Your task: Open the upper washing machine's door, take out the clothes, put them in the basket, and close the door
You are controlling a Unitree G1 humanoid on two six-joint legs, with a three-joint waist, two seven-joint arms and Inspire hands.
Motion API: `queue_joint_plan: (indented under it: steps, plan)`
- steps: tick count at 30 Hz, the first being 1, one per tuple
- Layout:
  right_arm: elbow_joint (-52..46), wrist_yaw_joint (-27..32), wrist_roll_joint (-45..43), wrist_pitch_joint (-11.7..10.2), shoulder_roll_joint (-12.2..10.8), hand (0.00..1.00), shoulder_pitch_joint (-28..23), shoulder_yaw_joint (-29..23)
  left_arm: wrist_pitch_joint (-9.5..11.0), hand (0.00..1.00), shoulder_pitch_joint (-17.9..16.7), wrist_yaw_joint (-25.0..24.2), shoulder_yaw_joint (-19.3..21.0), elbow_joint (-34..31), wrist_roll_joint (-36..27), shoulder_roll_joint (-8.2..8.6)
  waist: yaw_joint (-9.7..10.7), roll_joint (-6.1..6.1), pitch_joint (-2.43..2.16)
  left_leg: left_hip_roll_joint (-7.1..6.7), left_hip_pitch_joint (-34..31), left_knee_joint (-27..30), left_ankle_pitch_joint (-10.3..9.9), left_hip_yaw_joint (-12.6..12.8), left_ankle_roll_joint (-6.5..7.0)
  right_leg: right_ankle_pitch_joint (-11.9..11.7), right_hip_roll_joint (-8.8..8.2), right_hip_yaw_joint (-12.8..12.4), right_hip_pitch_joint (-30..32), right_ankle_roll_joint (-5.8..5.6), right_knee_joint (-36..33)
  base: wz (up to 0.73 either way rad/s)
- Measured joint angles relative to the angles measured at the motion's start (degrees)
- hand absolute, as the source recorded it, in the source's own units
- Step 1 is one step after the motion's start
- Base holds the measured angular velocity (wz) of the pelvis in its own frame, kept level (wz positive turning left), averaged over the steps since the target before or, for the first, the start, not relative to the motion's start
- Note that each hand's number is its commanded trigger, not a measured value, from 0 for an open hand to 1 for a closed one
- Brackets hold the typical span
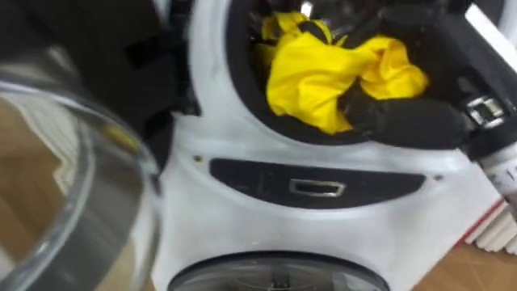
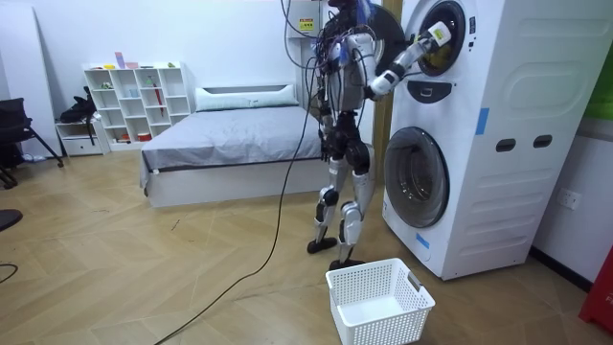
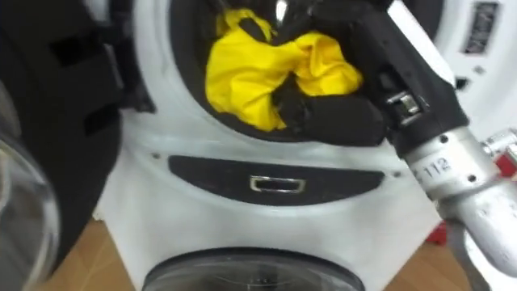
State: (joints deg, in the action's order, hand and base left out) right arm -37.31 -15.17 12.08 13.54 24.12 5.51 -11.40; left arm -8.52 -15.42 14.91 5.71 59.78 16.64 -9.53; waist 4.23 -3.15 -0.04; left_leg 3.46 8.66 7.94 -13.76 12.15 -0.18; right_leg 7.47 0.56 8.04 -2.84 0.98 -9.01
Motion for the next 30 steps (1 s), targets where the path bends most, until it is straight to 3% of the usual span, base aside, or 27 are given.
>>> queue_joint_plan:
  steps: [2,7,11,17,22,27,30]
  plan:
    - [0.0,0.0,2.6,-0.2,0.0,1.00,-1.8,-1.8,1.4,0.00,-0.9,0.2,0.6,0.1,0.2,0.00,0.5,-0.49,-0.40,0.29,0.1,0.2,0.0,0.3,-0.29,0.0,0.62,-0.8,0.0,0.39,-0.1,-0.12]
    - [0.3,0.0,6.8,-1.8,0.0,1.00,-5.5,-7.7,2.6,0.00,-2.2,0.4,3.1,0.1,0.3,-0.20,0.9,-1.79,-0.97,1.05,0.0,0.9,-0.3,1.1,-0.83,-0.2,1.52,-1.5,0.0,0.96,0.2,-0.08]
    - [0.3,0.2,9.7,-3.5,0.0,1.00,-7.7,-10.0,2.9,0.00,-2.2,0.2,3.8,0.0,0.3,-0.22,1.3,-2.15,-0.93,1.04,0.0,0.8,-0.3,1.3,-0.85,-0.2,1.57,-1.5,0.1,0.99,0.2,-0.01]
    - [0.3,-0.2,13.1,-4.1,0.1,1.00,-8.1,-11.6,4.6,0.00,-2.0,-0.1,5.3,0.0,0.4,-0.41,1.8,-2.15,-0.91,1.19,0.0,0.6,-0.4,1.4,-0.89,-0.2,1.70,-1.5,0.4,0.99,0.1,-0.01]
    - [0.5,-2.2,17.0,-4.8,0.4,1.00,-10.7,-13.5,4.9,0.00,-1.5,-0.1,5.3,0.8,0.5,-0.54,2.7,-2.24,-0.67,1.47,-0.1,0.7,-0.5,2.4,-1.06,-0.3,1.65,-2.0,1.6,1.09,-0.9,-0.11]
    - [0.5,-5.7,17.5,-4.8,0.4,1.00,-14.7,-13.8,4.7,0.00,-1.4,-1.1,5.2,2.1,1.6,-0.92,4.2,-1.82,-0.56,2.00,0.1,0.8,-1.0,6.1,-1.46,-0.5,2.68,-5.7,2.7,1.47,-1.3,-0.38]
    - [0.7,-7.1,18.0,-4.8,0.4,1.00,-16.2,-13.8,4.7,0.00,0.0,-2.7,5.0,2.2,1.6,-1.81,5.0,-1.57,-0.30,2.50,0.5,0.7,-1.2,10.0,-1.74,-0.7,3.63,-8.8,4.5,1.72,-2.7,-0.62]
